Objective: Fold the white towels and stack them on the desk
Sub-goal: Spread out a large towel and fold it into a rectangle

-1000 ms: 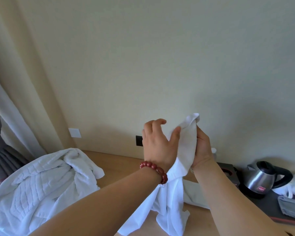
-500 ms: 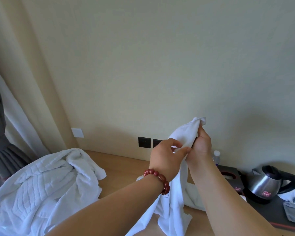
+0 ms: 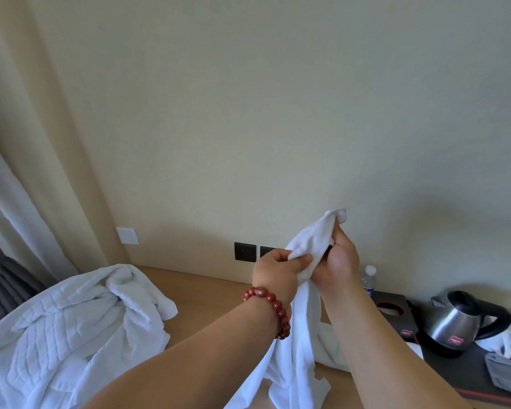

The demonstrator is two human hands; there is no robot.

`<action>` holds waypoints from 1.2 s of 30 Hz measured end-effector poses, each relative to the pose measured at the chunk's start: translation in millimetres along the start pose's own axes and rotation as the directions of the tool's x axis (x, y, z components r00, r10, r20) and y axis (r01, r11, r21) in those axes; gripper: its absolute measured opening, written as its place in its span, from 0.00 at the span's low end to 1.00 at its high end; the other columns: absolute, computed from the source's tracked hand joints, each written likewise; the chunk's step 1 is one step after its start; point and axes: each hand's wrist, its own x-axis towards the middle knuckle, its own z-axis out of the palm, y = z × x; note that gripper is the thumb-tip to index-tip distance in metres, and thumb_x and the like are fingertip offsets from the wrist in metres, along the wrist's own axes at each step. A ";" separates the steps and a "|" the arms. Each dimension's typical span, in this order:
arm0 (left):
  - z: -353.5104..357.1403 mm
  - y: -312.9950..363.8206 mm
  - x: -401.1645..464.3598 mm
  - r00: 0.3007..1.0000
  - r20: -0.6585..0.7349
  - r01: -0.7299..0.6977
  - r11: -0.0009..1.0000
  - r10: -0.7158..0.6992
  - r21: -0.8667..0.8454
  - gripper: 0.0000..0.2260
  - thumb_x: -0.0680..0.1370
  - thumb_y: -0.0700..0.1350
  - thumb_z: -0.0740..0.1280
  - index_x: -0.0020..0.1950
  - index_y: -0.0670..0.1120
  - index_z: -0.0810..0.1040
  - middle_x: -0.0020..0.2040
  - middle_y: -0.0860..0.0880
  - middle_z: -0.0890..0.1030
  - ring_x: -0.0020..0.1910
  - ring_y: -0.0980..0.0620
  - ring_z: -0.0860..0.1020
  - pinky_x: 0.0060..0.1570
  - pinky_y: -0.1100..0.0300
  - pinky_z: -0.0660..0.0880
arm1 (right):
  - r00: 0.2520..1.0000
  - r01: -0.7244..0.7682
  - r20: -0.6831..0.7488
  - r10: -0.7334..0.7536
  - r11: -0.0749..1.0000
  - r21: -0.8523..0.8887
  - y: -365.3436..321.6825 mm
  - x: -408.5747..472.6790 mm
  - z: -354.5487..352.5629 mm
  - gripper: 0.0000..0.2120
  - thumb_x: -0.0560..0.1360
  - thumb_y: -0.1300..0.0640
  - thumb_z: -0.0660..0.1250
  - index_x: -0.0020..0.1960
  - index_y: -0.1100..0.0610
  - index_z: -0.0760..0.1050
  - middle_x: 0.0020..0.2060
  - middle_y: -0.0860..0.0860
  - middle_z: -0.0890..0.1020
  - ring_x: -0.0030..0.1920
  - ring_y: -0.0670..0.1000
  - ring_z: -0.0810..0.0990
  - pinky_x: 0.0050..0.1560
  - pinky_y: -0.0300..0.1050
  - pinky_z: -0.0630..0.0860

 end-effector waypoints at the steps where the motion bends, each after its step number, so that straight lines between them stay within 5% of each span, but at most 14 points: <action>1: -0.3 2.0 -0.1 0.999 -0.025 -0.038 0.999 0.038 -0.001 0.08 0.71 0.43 0.78 0.44 0.42 0.82 0.38 0.50 0.82 0.40 0.51 0.79 0.50 0.53 0.79 | 1.000 0.021 -0.007 -0.021 1.000 -0.019 -0.6 2.2 -1.8 0.11 0.80 0.48 0.64 0.41 0.52 0.70 0.37 0.47 0.70 0.44 0.46 0.74 0.54 0.45 0.70; 4: -5.3 10.8 5.5 0.990 -0.103 -0.095 0.995 0.092 -0.026 0.05 0.72 0.40 0.77 0.41 0.46 0.82 0.37 0.51 0.83 0.41 0.49 0.82 0.50 0.52 0.79 | 0.994 0.112 0.026 -0.109 0.970 -0.215 -3.3 4.4 -5.3 0.11 0.79 0.53 0.66 0.45 0.61 0.76 0.39 0.56 0.78 0.44 0.54 0.80 0.50 0.49 0.76; 8: -14.9 15.5 17.9 0.978 -0.190 -0.101 0.993 0.086 -0.069 0.05 0.71 0.41 0.77 0.40 0.49 0.83 0.38 0.51 0.85 0.45 0.47 0.84 0.51 0.50 0.81 | 0.996 0.059 -0.037 -0.081 0.911 -0.408 -3.5 2.3 -6.2 0.09 0.77 0.61 0.71 0.53 0.66 0.81 0.46 0.63 0.84 0.46 0.58 0.82 0.53 0.54 0.81; 14: -29.7 13.6 33.6 0.940 -0.325 -0.103 0.995 0.100 0.009 0.08 0.72 0.39 0.74 0.37 0.51 0.84 0.34 0.53 0.84 0.37 0.49 0.81 0.41 0.56 0.80 | 0.950 0.151 -0.047 -0.309 0.586 -0.796 -5.2 2.3 -10.4 0.08 0.75 0.58 0.73 0.54 0.52 0.82 0.45 0.47 0.82 0.36 0.46 0.79 0.41 0.42 0.79; 17: -29.9 8.6 35.0 0.953 -0.291 -0.077 0.996 0.084 0.036 0.06 0.73 0.44 0.74 0.38 0.53 0.85 0.37 0.52 0.84 0.36 0.50 0.80 0.42 0.56 0.79 | 0.955 0.216 0.068 -0.290 0.518 -0.828 -1.1 -3.5 -4.4 0.05 0.76 0.59 0.70 0.48 0.52 0.84 0.44 0.43 0.84 0.41 0.43 0.81 0.38 0.39 0.79; 19: -24.4 7.3 30.2 0.974 -0.219 -0.054 0.998 0.058 0.024 0.10 0.75 0.49 0.74 0.34 0.48 0.84 0.30 0.52 0.77 0.30 0.50 0.71 0.36 0.58 0.71 | 0.966 0.237 0.146 -0.214 0.496 -0.836 5.2 -8.1 0.5 0.07 0.77 0.60 0.69 0.43 0.52 0.85 0.41 0.45 0.85 0.41 0.44 0.82 0.38 0.40 0.79; 22: -22.5 7.1 31.4 0.976 -0.215 -0.007 0.998 0.020 0.063 0.20 0.75 0.56 0.71 0.27 0.47 0.75 0.27 0.48 0.69 0.31 0.48 0.66 0.36 0.55 0.65 | 0.981 0.192 0.170 -0.094 0.602 -0.775 12.7 -13.9 3.7 0.08 0.78 0.62 0.68 0.43 0.57 0.85 0.41 0.52 0.85 0.37 0.48 0.83 0.40 0.43 0.80; 28: -26.3 8.6 35.4 0.978 -0.206 0.043 0.989 -0.014 0.139 0.15 0.76 0.55 0.67 0.38 0.45 0.76 0.33 0.45 0.70 0.34 0.48 0.69 0.38 0.54 0.68 | 0.978 0.132 0.208 -0.003 0.784 -0.607 13.3 -19.9 -2.5 0.12 0.78 0.69 0.63 0.41 0.60 0.82 0.39 0.58 0.82 0.40 0.54 0.79 0.40 0.47 0.78; 32: -19.6 6.2 27.5 0.993 -0.076 -0.068 0.958 0.093 0.277 0.13 0.80 0.49 0.66 0.37 0.44 0.75 0.30 0.50 0.68 0.30 0.51 0.65 0.31 0.60 0.63 | 0.967 0.162 0.254 -0.001 0.772 -0.614 12.3 -21.1 -2.2 0.12 0.77 0.70 0.63 0.43 0.62 0.84 0.48 0.64 0.84 0.42 0.55 0.80 0.41 0.45 0.78; 36: -22.5 11.9 20.9 0.973 0.024 -0.225 0.912 0.231 0.344 0.15 0.81 0.54 0.65 0.40 0.49 0.83 0.27 0.53 0.73 0.27 0.55 0.68 0.28 0.62 0.66 | 0.946 0.138 0.317 0.061 0.811 -0.569 4.9 -21.1 -6.2 0.12 0.77 0.73 0.60 0.51 0.66 0.81 0.46 0.64 0.84 0.41 0.57 0.82 0.45 0.47 0.80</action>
